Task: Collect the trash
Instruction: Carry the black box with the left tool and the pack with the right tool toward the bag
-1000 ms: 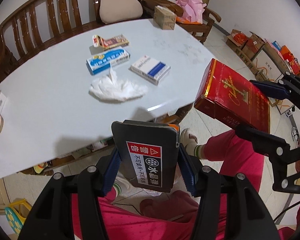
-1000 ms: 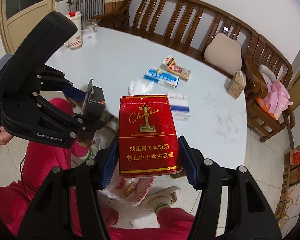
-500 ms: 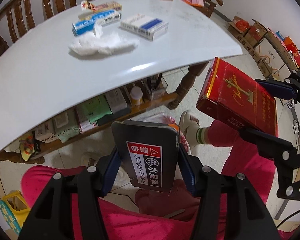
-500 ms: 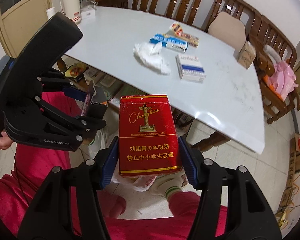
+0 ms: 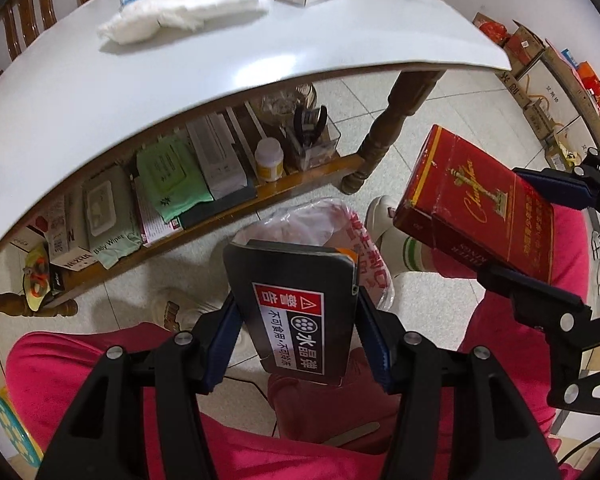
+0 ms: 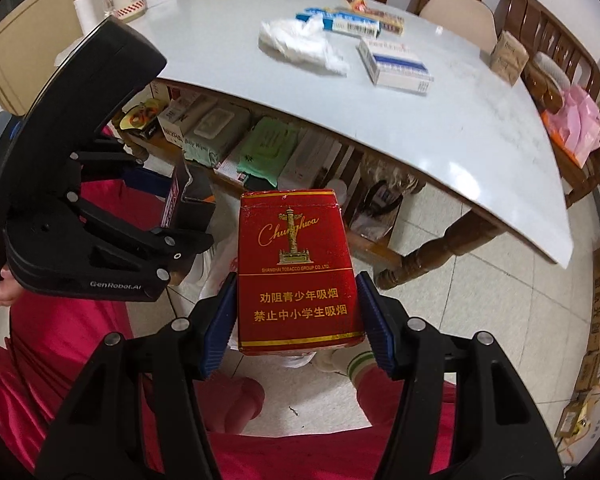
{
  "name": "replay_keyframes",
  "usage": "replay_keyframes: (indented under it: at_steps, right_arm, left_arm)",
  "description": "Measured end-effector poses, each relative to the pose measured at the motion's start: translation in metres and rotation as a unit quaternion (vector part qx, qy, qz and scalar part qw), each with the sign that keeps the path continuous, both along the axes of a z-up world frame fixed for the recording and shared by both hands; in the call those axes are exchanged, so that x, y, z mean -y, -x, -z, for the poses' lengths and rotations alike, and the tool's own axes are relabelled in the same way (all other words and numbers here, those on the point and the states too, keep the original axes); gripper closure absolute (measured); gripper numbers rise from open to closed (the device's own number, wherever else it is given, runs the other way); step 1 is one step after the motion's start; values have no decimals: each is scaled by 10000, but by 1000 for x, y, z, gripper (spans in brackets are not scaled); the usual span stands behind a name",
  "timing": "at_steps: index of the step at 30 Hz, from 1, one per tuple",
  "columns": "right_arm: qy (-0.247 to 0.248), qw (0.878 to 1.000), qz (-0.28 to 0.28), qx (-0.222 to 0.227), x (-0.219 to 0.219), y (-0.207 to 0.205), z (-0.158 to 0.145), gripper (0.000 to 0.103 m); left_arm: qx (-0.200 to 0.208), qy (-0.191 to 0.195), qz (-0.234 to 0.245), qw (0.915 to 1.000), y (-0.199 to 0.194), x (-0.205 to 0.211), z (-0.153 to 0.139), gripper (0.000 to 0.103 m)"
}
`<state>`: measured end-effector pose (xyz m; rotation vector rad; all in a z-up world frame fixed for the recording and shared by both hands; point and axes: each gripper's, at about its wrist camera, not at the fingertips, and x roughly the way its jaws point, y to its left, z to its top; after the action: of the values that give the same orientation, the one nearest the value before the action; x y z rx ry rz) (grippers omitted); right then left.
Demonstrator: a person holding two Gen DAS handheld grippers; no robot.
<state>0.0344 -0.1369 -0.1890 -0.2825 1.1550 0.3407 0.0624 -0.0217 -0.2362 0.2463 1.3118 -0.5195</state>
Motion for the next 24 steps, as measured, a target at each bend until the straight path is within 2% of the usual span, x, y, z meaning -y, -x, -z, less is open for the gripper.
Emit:
replay_keyframes:
  at_steps: [11,24]
  right_arm:
    - [-3,9993,244,-288,5,-21,50,46]
    - [-57,9942,585,-903,11,-40,117,46]
  left_arm:
    - [-559,-108,-75,9983,-18,7,58,49]
    - [-1383,-315,-340,9893,-46,11,134,49]
